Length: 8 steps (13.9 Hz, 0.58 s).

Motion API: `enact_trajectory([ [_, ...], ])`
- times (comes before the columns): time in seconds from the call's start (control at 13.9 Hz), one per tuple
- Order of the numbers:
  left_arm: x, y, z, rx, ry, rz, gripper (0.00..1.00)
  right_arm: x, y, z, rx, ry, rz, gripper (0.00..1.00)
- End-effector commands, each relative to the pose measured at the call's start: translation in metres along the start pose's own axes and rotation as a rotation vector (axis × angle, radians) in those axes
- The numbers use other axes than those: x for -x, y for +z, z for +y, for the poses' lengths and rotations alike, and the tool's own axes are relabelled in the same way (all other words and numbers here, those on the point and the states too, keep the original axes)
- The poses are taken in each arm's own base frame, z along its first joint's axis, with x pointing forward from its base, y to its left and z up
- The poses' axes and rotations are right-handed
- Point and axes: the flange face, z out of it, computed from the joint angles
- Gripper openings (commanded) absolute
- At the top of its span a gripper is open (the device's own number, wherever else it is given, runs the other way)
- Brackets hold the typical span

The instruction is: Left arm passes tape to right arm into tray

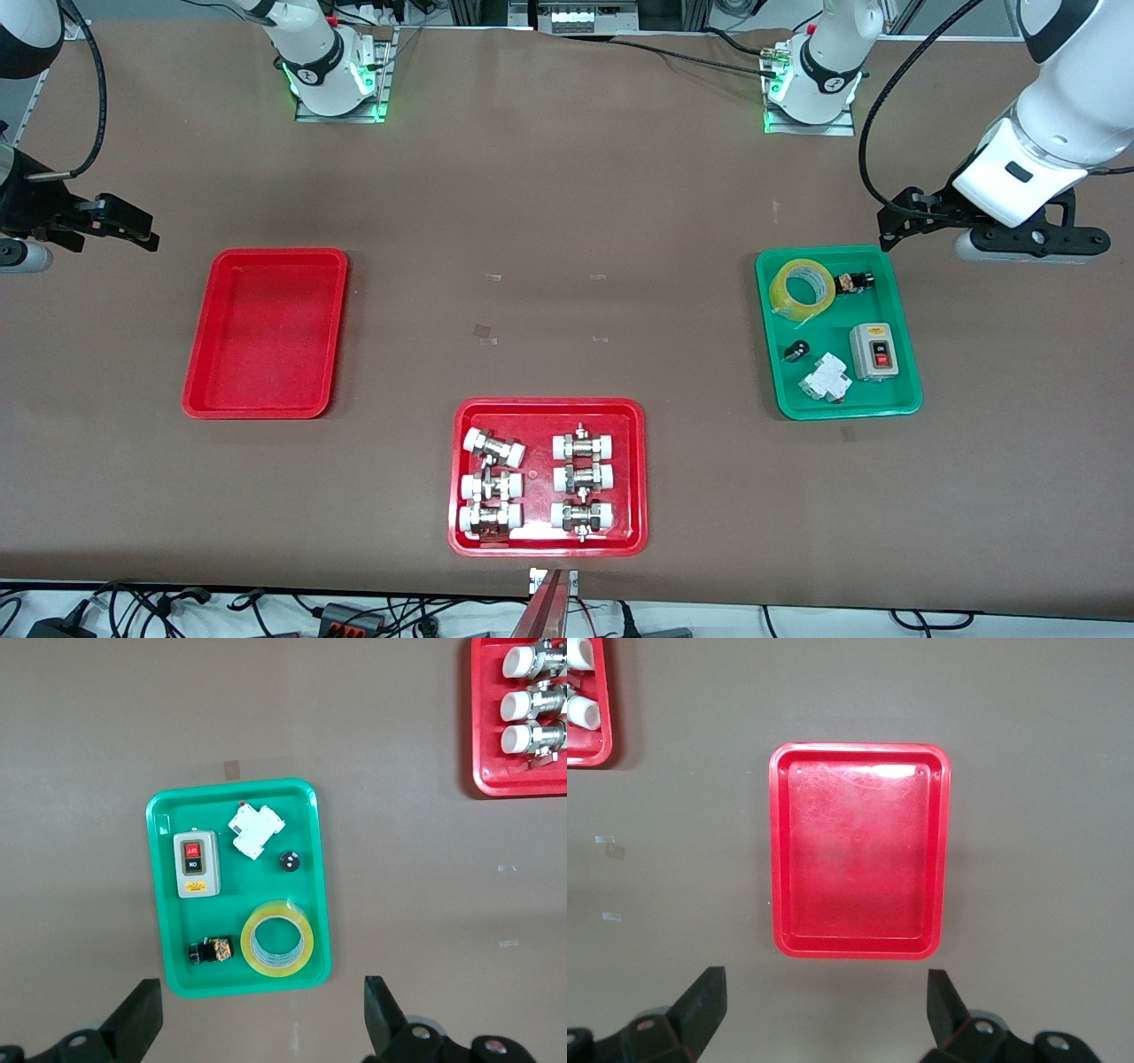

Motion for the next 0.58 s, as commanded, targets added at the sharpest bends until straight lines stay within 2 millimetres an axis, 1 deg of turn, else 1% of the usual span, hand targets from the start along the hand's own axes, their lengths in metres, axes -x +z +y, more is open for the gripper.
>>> enact_trajectory([
  [0.0, -0.002, 0.002, -0.011, 0.016, -0.006, 0.002, 1.0, 0.007, -0.004, -0.005, 0.012, -0.02, -0.001, 1.0],
  [0.07, -0.001, 0.001, 0.0, 0.015, 0.011, 0.008, 1.0, 0.007, -0.005, -0.005, 0.012, -0.012, -0.003, 1.0],
  [0.22, 0.0, 0.0, 0.008, 0.014, 0.015, 0.01, 1.0, 0.008, -0.005, -0.004, 0.012, -0.01, -0.001, 1.0],
  [0.36, -0.001, -0.001, 0.002, 0.013, 0.007, 0.015, 1.0, 0.007, -0.006, -0.004, 0.012, -0.01, 0.0, 1.0],
  [0.5, -0.003, 0.0, 0.002, 0.019, 0.006, 0.023, 1.0, 0.006, -0.003, -0.004, 0.012, -0.009, -0.001, 1.0],
])
